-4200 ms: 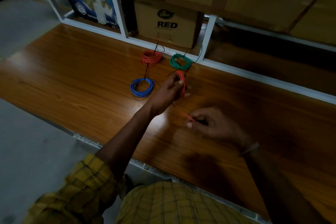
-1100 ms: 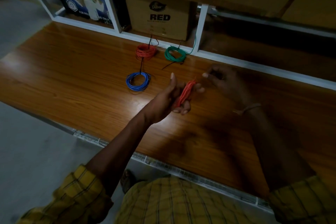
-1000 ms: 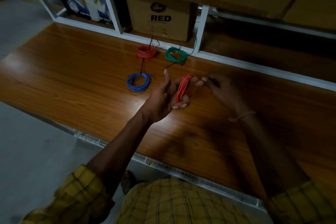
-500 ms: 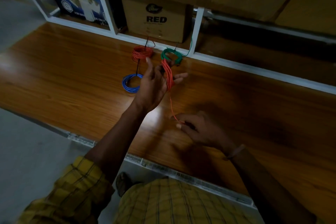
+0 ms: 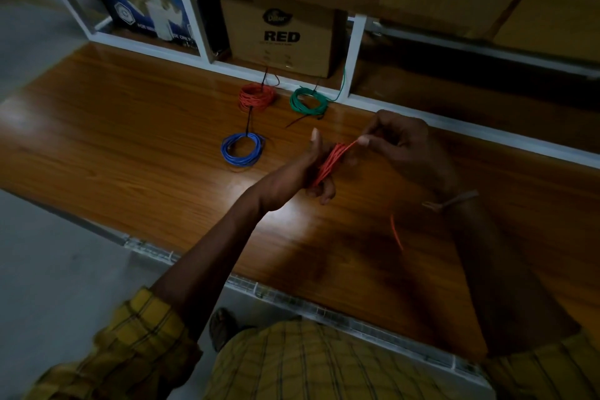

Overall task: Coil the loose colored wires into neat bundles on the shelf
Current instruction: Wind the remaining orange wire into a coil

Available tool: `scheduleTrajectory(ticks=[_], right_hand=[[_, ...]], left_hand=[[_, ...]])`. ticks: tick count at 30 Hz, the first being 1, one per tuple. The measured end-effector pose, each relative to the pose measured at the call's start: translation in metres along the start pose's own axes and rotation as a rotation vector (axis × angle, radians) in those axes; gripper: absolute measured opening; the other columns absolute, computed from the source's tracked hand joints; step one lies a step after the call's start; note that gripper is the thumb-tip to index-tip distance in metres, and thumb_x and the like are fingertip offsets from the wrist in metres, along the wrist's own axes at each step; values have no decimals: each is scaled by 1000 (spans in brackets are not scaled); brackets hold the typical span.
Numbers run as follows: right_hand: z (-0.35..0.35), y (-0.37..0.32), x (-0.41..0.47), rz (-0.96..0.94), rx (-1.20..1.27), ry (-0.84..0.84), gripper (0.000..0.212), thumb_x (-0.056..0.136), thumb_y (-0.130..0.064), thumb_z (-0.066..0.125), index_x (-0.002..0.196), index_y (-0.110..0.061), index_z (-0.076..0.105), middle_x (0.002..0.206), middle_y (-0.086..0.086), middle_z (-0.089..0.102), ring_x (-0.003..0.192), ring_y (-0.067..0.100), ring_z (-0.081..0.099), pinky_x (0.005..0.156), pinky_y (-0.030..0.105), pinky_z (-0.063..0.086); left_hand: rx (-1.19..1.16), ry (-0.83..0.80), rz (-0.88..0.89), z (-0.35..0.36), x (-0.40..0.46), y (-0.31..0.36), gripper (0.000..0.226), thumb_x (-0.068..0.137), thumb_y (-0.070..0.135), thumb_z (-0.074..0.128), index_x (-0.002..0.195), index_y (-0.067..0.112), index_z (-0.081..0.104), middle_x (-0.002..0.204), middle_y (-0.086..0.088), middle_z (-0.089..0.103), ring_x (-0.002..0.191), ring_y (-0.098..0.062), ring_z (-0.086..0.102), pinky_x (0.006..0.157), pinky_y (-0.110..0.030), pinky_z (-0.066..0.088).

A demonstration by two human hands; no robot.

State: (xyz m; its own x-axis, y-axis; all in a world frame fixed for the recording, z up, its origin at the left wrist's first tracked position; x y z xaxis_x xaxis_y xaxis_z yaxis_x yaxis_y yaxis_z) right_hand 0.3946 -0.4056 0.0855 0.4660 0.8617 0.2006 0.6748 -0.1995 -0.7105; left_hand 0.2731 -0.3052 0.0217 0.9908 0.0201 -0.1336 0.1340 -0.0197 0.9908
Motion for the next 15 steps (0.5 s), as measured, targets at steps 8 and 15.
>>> scheduleTrajectory(ticks=[8, 15], right_hand=[[20, 53, 5, 212, 13, 116, 15, 106, -24, 51, 109, -21, 66, 98, 0, 64, 89, 10, 59, 75, 27, 47], [75, 54, -22, 226, -152, -16, 21, 102, -17, 60, 116, -10, 75, 101, 12, 75, 89, 9, 61, 85, 42, 54]], left_hand=[[-506, -83, 137, 0, 0, 16, 104, 99, 71, -6, 157, -7, 31, 158, -29, 43, 64, -15, 56, 61, -42, 21], [-827, -18, 157, -18, 13, 26, 100, 100, 75, 5, 152, -4, 37, 158, -27, 40, 91, -24, 69, 64, -27, 44]])
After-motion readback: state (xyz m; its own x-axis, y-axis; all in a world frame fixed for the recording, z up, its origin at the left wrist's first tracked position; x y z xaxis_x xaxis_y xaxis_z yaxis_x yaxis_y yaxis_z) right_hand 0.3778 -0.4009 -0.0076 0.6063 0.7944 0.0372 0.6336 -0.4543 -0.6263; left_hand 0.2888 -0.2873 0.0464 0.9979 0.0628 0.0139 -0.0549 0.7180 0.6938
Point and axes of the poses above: each hand's wrist, its own x-axis towards the middle knuckle, its own z-axis out of the palm, y = z × x, the point moved 8 cm from there along x, towards the middle knuckle
